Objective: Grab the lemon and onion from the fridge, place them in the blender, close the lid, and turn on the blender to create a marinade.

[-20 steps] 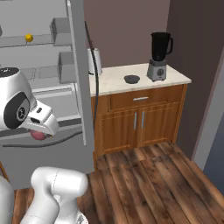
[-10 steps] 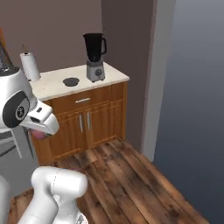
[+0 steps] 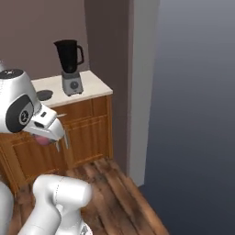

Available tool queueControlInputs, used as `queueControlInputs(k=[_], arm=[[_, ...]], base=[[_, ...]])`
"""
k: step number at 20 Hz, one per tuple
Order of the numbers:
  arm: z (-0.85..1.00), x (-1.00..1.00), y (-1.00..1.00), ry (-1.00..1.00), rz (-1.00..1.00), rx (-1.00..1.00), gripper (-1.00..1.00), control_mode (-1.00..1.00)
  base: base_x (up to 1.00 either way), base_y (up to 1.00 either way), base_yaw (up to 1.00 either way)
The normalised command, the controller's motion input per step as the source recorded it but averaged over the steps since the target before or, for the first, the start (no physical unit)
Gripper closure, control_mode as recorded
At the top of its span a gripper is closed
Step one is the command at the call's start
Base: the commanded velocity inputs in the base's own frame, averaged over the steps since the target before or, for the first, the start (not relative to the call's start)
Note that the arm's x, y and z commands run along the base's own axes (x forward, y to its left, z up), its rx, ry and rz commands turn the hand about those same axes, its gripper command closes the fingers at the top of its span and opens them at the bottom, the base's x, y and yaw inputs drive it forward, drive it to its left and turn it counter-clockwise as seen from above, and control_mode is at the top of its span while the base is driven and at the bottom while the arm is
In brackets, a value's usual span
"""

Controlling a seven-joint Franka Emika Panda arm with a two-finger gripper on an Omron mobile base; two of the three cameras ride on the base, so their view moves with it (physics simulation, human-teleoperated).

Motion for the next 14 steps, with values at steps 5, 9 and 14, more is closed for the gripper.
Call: queueControlInputs(k=[5, 9, 14], arm=[[0.0, 0.0, 0.0, 0.0, 0.0, 0.0, 1.0, 1.0], [0.0, 0.0, 0.0, 0.0, 0.0, 0.0, 1.0, 1.0], [0.0, 0.0, 0.0, 0.0, 0.0, 0.0, 1.0, 1.0]], base=[[1.0, -0.16, 0.35], [1.0, 0.0, 0.41], [1.0, -0.09, 0.43]])
